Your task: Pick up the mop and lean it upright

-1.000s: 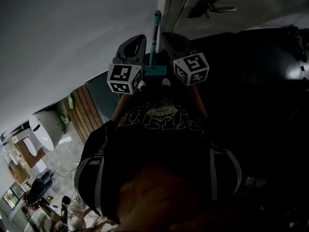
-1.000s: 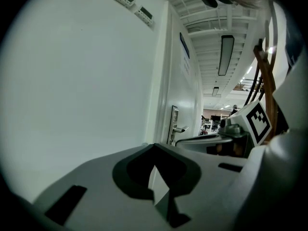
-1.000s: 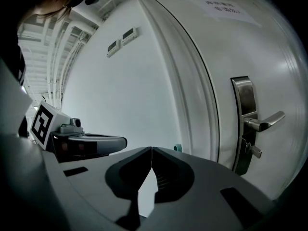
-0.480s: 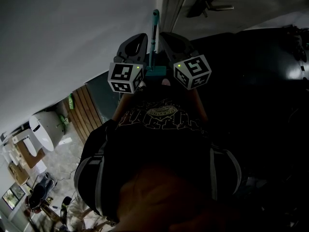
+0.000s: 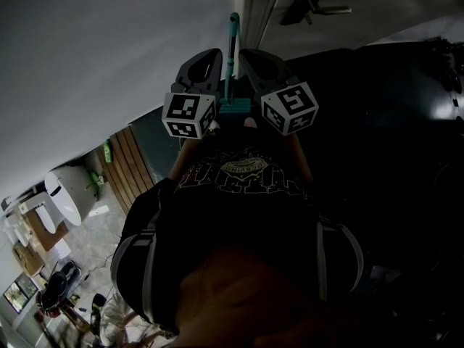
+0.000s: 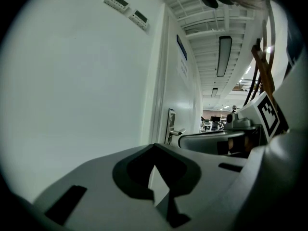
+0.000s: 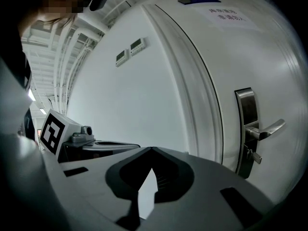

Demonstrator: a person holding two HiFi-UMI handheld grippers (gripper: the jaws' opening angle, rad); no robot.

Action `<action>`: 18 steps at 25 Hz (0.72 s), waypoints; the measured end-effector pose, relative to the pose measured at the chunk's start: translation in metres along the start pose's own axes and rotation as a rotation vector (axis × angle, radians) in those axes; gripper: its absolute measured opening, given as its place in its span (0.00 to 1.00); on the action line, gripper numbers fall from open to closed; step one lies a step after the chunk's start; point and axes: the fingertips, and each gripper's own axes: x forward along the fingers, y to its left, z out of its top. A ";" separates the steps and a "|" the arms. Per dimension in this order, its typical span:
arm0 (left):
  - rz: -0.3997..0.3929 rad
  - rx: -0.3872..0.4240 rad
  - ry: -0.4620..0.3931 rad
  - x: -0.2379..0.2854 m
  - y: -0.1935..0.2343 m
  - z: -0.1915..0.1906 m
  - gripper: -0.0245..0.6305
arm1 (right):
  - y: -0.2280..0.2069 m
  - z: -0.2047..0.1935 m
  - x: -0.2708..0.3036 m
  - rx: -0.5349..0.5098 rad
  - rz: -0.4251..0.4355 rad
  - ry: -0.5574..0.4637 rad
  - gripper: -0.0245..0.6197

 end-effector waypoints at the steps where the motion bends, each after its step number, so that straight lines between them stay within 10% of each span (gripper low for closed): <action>1: 0.000 0.000 0.001 0.000 0.000 0.000 0.11 | 0.001 -0.001 0.000 0.000 0.002 0.002 0.07; 18: 0.007 -0.006 0.015 0.010 0.004 -0.005 0.11 | -0.007 -0.001 0.006 0.011 0.027 0.009 0.07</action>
